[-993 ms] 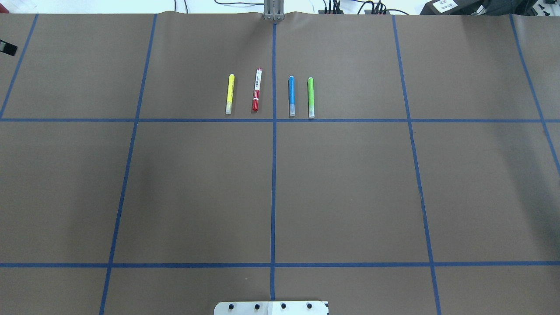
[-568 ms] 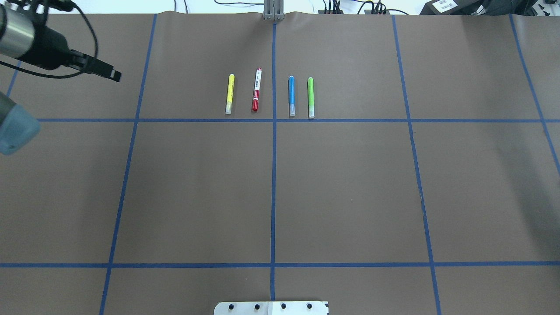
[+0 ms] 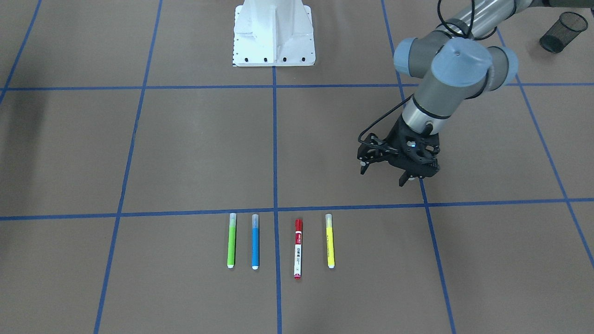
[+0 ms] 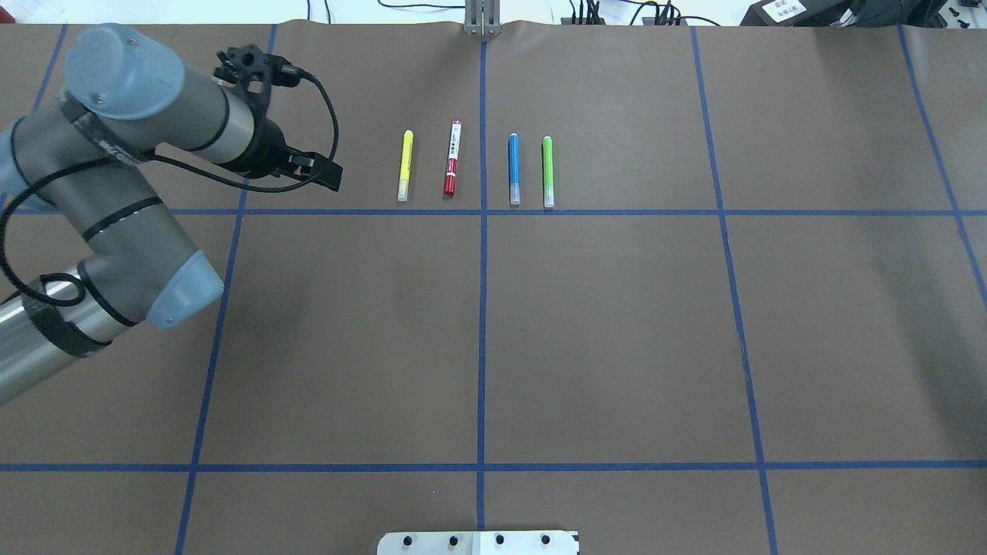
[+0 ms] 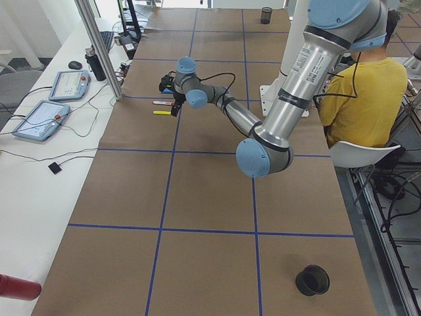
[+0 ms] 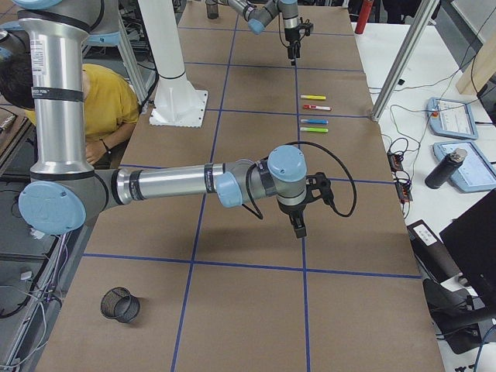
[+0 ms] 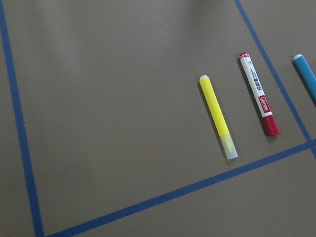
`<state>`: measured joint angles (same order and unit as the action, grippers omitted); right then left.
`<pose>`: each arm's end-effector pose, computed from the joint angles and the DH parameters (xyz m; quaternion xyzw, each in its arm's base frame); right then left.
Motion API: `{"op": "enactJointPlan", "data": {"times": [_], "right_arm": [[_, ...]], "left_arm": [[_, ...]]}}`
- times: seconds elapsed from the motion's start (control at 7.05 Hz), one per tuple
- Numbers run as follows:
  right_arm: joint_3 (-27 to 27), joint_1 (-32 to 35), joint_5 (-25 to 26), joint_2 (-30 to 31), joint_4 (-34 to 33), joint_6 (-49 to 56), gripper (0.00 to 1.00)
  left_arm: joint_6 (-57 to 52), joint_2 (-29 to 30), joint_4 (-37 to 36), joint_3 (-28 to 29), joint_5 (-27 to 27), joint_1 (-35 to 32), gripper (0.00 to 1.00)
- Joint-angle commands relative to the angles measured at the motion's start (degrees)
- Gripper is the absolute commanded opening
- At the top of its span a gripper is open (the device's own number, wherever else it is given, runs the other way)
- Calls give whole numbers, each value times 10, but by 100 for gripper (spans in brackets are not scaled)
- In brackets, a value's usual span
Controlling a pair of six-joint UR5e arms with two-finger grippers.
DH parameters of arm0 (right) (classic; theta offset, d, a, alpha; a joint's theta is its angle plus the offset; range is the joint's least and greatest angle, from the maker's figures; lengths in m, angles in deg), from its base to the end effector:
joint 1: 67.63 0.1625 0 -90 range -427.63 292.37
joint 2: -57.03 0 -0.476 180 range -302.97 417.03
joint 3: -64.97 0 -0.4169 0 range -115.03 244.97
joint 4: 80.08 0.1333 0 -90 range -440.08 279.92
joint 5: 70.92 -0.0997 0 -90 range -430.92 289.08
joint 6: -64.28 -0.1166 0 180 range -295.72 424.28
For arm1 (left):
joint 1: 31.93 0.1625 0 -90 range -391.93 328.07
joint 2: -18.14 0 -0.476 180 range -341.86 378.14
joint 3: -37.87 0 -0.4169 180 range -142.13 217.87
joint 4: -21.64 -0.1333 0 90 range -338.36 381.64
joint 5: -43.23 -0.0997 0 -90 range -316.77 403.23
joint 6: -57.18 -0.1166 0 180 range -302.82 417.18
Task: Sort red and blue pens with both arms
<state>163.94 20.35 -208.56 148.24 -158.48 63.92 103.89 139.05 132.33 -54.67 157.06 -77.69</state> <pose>0.0287 -0.5245 0.6232 0.1455 -0.4012 -0.0810 0.9007 0.4526 -0.5883 0.3228 0.1812 0.4464 0.0752 0.8731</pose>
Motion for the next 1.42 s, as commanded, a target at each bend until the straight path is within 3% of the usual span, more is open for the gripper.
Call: {"op": "enactJointPlan", "data": {"times": [0.0, 0.71, 1.14, 1.28], "right_arm": [[0, 0, 0, 2, 1, 0, 100], [1, 0, 0, 3, 1, 0, 100], [2, 0, 1, 3, 1, 0, 100], [2, 0, 1, 3, 1, 1, 100]], "left_arm": [[82, 86, -6, 92, -12, 34, 98], [189, 235, 0, 281, -37, 47, 72], [183, 291, 1, 377, -66, 68, 70], [183, 302, 3, 394, -70, 70, 64]]}}
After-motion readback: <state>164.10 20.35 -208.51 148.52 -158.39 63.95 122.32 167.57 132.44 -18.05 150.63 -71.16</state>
